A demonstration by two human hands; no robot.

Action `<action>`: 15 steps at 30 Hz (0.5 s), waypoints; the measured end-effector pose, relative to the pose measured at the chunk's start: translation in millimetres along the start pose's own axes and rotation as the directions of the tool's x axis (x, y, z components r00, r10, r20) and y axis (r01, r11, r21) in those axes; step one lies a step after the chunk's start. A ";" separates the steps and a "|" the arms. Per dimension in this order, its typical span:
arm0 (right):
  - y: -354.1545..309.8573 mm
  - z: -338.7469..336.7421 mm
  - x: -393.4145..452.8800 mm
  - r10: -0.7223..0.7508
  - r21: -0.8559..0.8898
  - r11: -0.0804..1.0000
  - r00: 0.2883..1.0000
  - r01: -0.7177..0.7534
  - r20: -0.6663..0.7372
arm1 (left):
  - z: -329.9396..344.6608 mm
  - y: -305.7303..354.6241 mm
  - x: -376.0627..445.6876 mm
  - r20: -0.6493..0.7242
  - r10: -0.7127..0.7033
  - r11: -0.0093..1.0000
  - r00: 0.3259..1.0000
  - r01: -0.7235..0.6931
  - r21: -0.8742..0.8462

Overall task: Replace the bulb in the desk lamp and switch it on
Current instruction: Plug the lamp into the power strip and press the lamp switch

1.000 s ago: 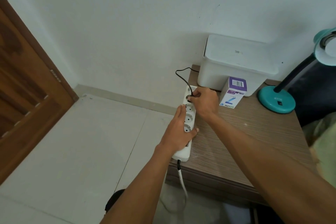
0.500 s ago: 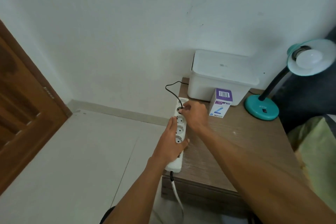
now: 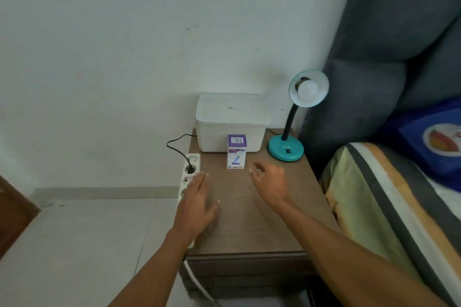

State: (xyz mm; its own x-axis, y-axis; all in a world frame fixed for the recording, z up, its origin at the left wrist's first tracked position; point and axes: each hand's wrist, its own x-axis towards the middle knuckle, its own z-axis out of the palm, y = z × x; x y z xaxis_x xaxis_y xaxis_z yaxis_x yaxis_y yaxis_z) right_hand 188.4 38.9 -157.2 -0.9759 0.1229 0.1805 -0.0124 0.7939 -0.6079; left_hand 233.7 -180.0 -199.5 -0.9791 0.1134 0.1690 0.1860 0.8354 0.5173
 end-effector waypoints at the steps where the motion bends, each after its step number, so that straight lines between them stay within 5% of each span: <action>1: 10.6 -6.5 -1.6 0.024 0.004 1.000 1.000 -0.024 -0.009 | 4.3 11.2 1.3 0.009 0.015 1.000 1.000 -0.015 -0.013; 7: 72.4 -49.4 -2.8 0.084 -0.038 0.995 0.989 -0.090 -0.120 | 45.9 71.3 33.2 0.115 0.108 0.992 0.987 -0.100 -0.075; 15: 139.0 -39.5 37.1 0.107 -0.107 0.988 0.994 -0.109 -0.026 | 106.5 108.1 105.1 0.227 0.170 0.985 0.959 -0.167 -0.036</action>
State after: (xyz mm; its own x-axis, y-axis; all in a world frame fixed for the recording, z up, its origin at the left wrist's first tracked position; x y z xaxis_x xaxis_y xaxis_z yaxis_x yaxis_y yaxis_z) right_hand 159.1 177.4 -204.5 -0.9657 0.2222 0.1346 0.1171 0.8348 -0.5379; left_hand 142.1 -20.6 -215.2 -0.9259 0.3731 0.0598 0.3494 0.7851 0.5114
